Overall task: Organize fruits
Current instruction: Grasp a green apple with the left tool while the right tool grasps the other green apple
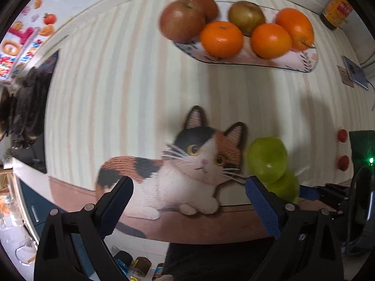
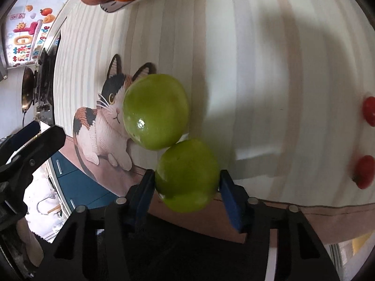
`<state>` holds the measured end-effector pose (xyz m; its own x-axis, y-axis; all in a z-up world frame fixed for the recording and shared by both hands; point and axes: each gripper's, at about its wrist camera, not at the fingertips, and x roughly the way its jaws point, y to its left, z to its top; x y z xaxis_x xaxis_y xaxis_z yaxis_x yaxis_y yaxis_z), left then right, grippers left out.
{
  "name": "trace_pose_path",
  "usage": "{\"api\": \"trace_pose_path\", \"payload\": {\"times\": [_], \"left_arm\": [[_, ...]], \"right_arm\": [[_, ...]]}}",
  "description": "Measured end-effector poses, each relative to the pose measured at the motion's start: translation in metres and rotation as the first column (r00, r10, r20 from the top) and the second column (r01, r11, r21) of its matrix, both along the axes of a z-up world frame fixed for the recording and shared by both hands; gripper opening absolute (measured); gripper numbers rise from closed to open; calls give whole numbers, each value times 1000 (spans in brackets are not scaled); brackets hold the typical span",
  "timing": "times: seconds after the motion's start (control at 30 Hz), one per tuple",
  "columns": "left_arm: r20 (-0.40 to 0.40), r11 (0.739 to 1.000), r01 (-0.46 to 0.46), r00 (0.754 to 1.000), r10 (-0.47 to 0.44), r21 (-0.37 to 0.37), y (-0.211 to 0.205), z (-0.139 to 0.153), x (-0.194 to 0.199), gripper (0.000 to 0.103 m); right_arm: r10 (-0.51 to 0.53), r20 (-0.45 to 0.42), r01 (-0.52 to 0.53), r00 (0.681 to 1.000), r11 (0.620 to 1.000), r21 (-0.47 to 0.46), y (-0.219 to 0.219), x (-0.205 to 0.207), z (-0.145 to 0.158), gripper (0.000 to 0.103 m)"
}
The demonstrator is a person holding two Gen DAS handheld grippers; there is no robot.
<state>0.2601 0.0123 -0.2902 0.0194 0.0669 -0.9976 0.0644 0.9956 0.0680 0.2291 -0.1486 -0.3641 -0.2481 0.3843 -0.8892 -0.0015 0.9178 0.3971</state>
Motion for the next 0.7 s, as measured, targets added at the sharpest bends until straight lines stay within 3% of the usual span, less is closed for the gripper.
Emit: {"api": "trace_pose_path", "payload": {"times": [0.27,0.5,0.53,0.57,0.63,0.7], "left_arm": [[-45,994,75,996,-79,-78,-47,-29,17,98],[-109,983,131,983,-145,-128,-84,-65,23,96],[-102,982,131,984,-145,-137,-85,-66,24,85],[-94,982,130,985,-143,-139,-86,-67,25,66],[-95,977,110,987,-128,-181,-84,-68,26,55],[-81,981,113,989,-127,-155,-84,-68,26,55]], "right_arm": [[-40,84,51,996,989,-137,-45,0,18,57],[-100,101,116,990,977,-176,-81,13,19,57],[-103,101,120,989,977,-176,-82,13,18,57],[-111,102,127,989,977,-173,-82,14,18,57],[-119,103,136,988,976,-169,-83,15,18,57],[-122,104,138,987,976,-166,-82,16,16,57]]}}
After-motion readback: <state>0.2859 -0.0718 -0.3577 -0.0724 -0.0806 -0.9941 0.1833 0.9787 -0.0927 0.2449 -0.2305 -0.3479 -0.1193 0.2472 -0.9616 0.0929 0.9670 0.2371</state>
